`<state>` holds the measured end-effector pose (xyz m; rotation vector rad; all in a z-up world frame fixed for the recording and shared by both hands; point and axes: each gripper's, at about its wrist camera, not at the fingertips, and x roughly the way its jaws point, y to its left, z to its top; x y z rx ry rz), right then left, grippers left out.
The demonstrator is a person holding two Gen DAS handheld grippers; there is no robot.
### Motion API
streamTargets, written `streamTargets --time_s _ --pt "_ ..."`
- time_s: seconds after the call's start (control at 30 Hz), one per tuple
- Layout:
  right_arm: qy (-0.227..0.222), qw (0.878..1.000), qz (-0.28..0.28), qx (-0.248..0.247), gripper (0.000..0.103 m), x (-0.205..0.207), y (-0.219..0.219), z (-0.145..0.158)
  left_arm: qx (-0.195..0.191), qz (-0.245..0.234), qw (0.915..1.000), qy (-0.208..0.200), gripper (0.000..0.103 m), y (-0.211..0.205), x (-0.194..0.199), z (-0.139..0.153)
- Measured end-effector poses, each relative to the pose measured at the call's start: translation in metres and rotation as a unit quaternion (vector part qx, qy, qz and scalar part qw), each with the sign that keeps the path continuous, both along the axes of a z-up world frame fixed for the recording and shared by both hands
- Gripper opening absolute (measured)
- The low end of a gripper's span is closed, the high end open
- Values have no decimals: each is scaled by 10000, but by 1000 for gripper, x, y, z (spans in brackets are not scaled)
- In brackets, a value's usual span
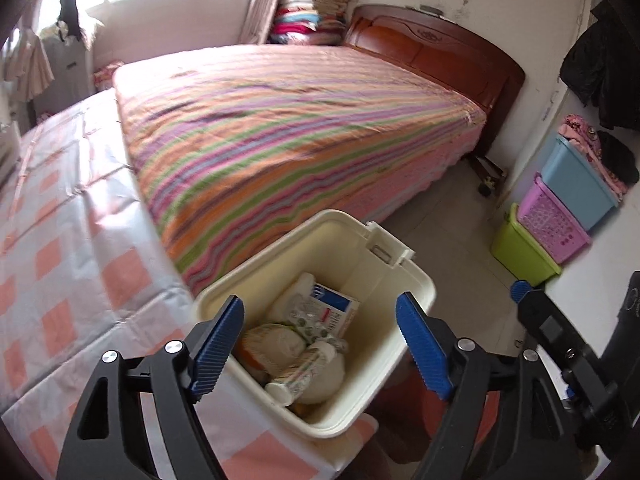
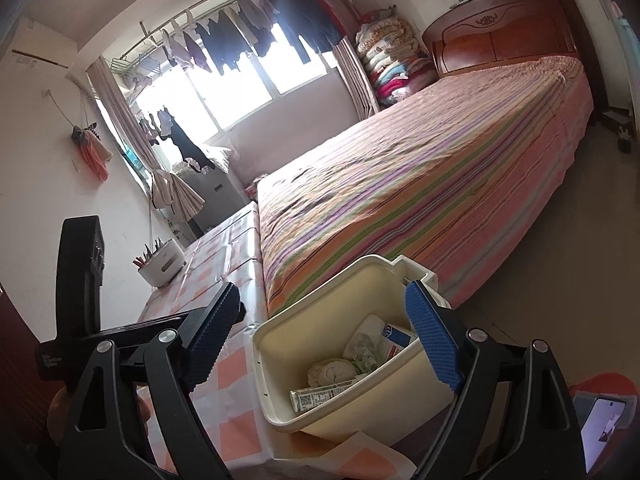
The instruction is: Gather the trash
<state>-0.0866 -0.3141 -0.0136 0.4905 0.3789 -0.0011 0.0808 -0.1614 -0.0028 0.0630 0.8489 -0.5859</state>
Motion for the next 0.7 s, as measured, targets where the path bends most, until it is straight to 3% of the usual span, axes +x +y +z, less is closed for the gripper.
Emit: streamTargets --time_s 0.2,0.3,0.5,0.7 --pt "182 9983 -191 -529 92 -24 40 6 200 786 9933 -821 81 59 -39 25" --pt "231 9936 -185 -1091 94 -42 81 11 263 1144 9868 -1113 83 93 -64 36" --pt "149 9883 99 -1511 95 -64 150 23 294 1565 9760 -1484 84 147 -108 54" --pt "85 9863 161 -1642 96 -75 181 31 204 1742 9723 -1542 85 181 -135 54"
